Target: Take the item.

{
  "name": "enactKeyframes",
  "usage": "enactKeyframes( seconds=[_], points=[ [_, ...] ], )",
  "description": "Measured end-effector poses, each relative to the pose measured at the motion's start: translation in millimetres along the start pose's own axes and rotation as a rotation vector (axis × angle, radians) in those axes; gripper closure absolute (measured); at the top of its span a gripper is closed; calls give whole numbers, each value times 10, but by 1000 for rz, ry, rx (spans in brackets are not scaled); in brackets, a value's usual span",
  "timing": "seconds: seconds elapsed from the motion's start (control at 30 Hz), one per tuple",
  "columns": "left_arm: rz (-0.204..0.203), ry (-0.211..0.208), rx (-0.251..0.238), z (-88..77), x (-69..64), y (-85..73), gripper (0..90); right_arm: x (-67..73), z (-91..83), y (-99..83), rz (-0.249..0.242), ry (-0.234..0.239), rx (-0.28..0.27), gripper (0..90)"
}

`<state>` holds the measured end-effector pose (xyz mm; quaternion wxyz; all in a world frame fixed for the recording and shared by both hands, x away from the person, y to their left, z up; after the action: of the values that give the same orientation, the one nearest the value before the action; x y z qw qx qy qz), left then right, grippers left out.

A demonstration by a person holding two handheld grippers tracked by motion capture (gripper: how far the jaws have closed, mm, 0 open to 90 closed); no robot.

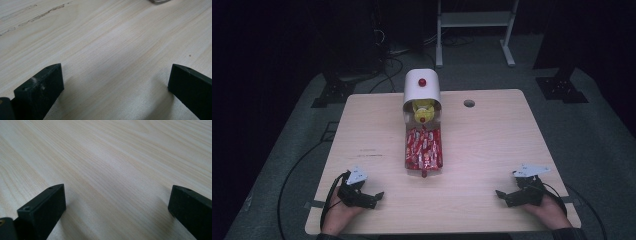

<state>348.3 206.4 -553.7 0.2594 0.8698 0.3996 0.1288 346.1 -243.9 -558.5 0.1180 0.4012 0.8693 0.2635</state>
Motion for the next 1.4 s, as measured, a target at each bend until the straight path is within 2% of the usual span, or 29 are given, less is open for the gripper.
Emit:
enactKeyframes(
  seconds=[0.37, 0.47, 0.63, 1.2, 1.33, 1.4],
  points=[
    [-9, 2, 9, -2, 9, 3, 0, 1, 0, 0, 0, 0, 0, 4],
    [-27, -12, 12, -9, 11, 11, 0, 1, 0, 0, 0, 0, 0, 3],
    [-30, -21, 15, -16, 8, 24, 0, 1, 0, 0, 0, 0, 0, 3],
    [-45, -37, -5, -117, 10, 148, 0, 1, 0, 0, 0, 0, 0, 3],
    [-56, -47, -26, -164, 20, 216, 0, -1, 0, -1, -1, 0, 0, 3],
    [-46, -44, -30, -187, 32, 250, 0, -1, 0, 0, -1, 0, 1, 3]
  ],
)
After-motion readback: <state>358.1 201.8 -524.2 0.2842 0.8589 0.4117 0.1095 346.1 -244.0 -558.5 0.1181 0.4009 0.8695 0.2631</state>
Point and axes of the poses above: each handheld gripper's, and its own axes: z roughly forward along the jaws, y roughly out of its top, x roughly to its left, the point moved 10 cm from there along z, roughly forward along the jaws, and after that the axes turned 12 degrees about x, right-handed, at the moved point
